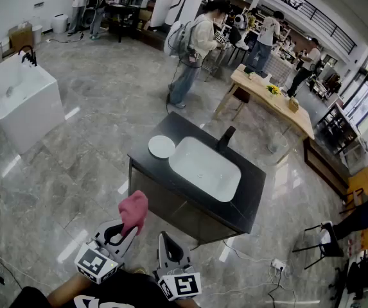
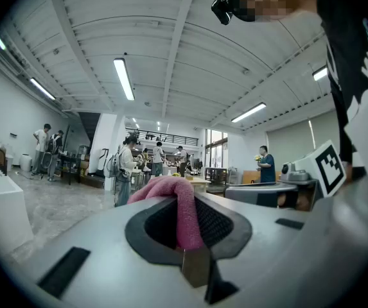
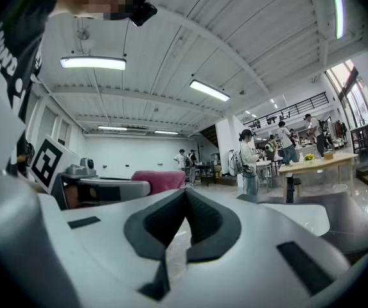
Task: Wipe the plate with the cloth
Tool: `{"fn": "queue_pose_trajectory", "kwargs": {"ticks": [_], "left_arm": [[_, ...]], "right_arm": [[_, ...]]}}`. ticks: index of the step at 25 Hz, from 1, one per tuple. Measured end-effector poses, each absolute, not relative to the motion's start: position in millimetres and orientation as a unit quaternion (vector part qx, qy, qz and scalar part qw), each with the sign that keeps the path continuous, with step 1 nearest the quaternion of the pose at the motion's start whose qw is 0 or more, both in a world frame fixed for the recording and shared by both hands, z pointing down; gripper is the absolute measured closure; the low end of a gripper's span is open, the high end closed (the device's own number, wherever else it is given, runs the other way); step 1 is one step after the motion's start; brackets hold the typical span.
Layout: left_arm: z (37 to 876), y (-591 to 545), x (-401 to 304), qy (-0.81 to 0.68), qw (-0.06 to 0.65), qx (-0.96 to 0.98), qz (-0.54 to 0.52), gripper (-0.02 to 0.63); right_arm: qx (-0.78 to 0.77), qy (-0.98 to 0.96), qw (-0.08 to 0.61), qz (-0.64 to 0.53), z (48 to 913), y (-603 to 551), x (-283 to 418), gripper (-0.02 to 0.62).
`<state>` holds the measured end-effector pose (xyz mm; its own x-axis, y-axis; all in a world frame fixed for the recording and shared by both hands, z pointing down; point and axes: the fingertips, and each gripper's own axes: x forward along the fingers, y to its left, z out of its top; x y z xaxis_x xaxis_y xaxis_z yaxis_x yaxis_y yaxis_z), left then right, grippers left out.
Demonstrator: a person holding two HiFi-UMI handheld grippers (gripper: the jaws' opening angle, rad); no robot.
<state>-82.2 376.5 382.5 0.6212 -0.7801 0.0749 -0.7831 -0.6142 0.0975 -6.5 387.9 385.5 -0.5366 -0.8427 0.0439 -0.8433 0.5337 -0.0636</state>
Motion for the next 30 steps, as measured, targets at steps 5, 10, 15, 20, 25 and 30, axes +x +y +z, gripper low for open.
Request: {"fn": "queue_pose_trajectory", "kwargs": {"ticks": [5, 10, 15, 20, 25, 30], "left_arm": [[391, 380, -73, -0.431, 0.059, 0.9, 0.011, 0.554], [388, 379, -74, -0.438, 0.062, 0.897, 0.018, 0.554], [386, 379, -76, -0.435, 0.063, 0.898, 0.012, 0.554], [385, 373, -69, -0.437, 0.063, 0.897, 0.017, 0.554], [386, 372, -61, -0.442, 0.06, 0.895, 0.012, 0.554], [392, 360, -42, -0.452, 0.06, 0.89, 0.01, 0.554]], "right_arm": [[0.483, -0.875, 0.005, 0.039, 395, 390, 2, 0.575], [0.478, -0.878, 0.003, 0.04, 393, 392, 2, 0.575], [0.48, -0.876, -0.006, 0.05, 388, 390, 2, 0.575], [0.485, -0.873, -0.008, 0.049, 383, 386, 18, 0.574], [0.484, -0.874, -0.004, 0.048, 383, 384, 33, 0.574], [0.479, -0.877, -0.005, 0.048, 391, 374, 54, 0.574]]}}
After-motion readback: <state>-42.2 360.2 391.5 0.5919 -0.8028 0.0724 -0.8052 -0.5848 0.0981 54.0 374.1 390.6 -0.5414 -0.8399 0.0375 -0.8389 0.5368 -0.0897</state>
